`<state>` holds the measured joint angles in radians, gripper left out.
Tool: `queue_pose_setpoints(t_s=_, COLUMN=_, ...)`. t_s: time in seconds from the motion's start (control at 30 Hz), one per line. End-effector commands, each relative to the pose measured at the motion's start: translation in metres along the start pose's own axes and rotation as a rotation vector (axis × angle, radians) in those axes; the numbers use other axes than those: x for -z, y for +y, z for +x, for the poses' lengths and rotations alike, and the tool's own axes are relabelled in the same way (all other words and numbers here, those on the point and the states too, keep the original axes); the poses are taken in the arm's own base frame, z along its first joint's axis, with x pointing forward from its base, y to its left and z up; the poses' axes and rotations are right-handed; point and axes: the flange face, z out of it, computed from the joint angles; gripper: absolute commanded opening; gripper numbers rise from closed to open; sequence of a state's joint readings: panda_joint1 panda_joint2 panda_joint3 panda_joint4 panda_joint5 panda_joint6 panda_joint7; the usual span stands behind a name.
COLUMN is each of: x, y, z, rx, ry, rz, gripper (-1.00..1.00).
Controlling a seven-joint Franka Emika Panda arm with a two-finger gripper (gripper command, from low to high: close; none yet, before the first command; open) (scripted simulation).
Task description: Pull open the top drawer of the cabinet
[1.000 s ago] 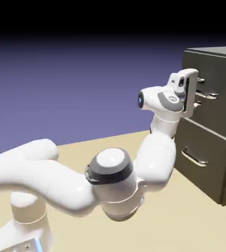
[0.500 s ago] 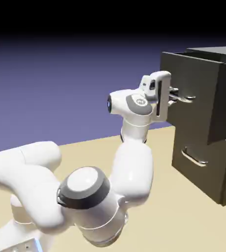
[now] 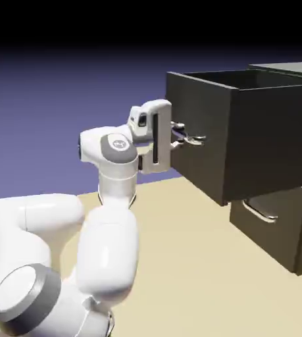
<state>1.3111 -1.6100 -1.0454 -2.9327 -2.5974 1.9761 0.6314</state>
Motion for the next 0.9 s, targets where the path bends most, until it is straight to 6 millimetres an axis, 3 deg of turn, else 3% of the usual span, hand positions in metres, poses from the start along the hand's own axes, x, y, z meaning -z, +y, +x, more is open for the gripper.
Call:
queue_pose_setpoints(t_s=0.0, x=-0.003, y=0.002, z=-0.001, rx=0.002, ry=0.001, rz=-0.015, gripper=-1.0)
queue_pose_setpoints(t_s=0.53, x=-0.047, y=0.003, z=0.001, rx=0.014, ry=0.024, rz=-0.019, gripper=-1.0)
queue_pose_setpoints(t_s=0.63, x=-0.036, y=-0.001, z=0.003, rx=0.0, ry=0.015, rz=0.026, gripper=-1.0)
queue_pose_setpoints(t_s=0.77, x=0.001, y=-0.001, z=0.003, rx=-0.009, ry=0.009, rz=0.043, gripper=-1.0)
queue_pose_setpoints(t_s=0.8, x=0.001, y=-0.001, z=0.003, rx=-0.009, ry=0.009, rz=0.043, gripper=1.0)
queue_pose_setpoints(t_s=0.87, x=0.012, y=0.0, z=0.003, rx=-0.012, ry=0.009, rz=0.044, gripper=1.0)
